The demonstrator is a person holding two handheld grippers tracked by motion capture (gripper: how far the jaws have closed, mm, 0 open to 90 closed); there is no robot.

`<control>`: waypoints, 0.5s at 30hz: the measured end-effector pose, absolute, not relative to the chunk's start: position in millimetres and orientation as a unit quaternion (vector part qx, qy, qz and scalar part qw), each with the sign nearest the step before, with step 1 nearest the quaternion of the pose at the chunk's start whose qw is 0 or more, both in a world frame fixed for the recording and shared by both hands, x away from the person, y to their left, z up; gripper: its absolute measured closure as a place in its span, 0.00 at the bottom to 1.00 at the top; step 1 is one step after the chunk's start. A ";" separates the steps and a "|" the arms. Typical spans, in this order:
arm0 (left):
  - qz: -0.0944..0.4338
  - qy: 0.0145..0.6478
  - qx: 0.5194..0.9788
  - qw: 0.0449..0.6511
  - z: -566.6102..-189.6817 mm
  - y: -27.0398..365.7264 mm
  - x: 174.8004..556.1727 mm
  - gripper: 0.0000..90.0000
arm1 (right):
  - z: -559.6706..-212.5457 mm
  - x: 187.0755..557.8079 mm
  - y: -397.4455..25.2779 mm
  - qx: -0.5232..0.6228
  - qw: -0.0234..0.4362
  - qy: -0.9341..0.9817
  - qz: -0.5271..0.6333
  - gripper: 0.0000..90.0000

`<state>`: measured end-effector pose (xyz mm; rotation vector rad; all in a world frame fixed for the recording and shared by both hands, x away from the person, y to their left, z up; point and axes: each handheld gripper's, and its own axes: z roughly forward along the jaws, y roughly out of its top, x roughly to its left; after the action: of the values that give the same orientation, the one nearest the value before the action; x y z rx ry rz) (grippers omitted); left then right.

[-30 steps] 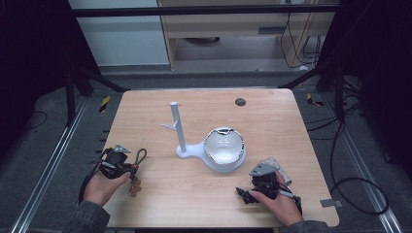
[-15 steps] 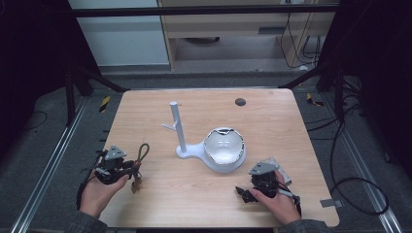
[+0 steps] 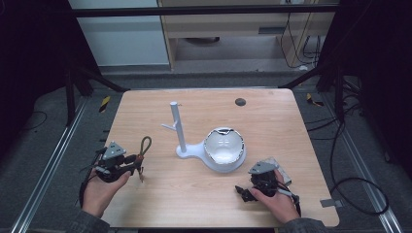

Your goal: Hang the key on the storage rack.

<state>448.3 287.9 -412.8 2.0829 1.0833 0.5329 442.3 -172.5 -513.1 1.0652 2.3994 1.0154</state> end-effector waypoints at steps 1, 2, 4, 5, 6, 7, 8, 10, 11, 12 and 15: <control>0.207 0.415 0.808 0.363 -411.0 285.3 449.3 0.74 | -513.0 442.3 -172.4 0.374 0.162 0.841 0.356 0.00; 0.207 0.415 0.808 0.363 -411.0 285.3 449.3 0.74 | -513.0 442.3 -172.4 0.374 0.162 0.841 0.356 0.00; 0.208 0.410 0.808 0.368 -409.1 282.0 450.8 0.74 | -512.9 442.4 -172.2 0.376 0.162 0.840 0.356 0.00; 0.208 0.406 0.808 0.373 -407.8 280.5 451.6 0.74 | -512.9 442.4 -172.1 0.376 0.162 0.840 0.356 0.00; 0.210 0.401 0.806 0.381 -404.5 277.1 453.1 0.74 | -512.9 442.4 -172.0 0.377 0.162 0.840 0.356 0.00; 0.210 0.401 0.806 0.381 -404.5 277.1 453.1 0.74 | -512.9 442.4 -172.0 0.377 0.162 0.840 0.356 0.00; 0.211 0.396 0.807 0.385 -402.0 275.5 453.5 0.74 | -513.0 442.4 -171.8 0.378 0.163 0.839 0.356 0.00; 0.213 0.392 0.804 0.392 -398.8 273.4 453.1 0.74 | -512.9 442.3 -171.7 0.379 0.162 0.839 0.356 0.00; 0.215 0.390 0.803 0.397 -397.1 272.6 452.3 0.74 | -512.9 442.3 -171.6 0.379 0.162 0.839 0.356 0.00; 0.216 0.388 0.800 0.403 -395.6 271.7 451.0 0.74 | -512.8 442.3 -171.5 0.380 0.163 0.838 0.356 0.00; 0.216 0.384 0.796 0.415 -392.5 268.6 446.4 0.74 | -512.9 442.2 -171.4 0.380 0.163 0.838 0.356 0.00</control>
<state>446.4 268.6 -392.5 1.9994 0.9648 0.5436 442.2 -171.4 -512.9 1.0848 2.3908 1.0160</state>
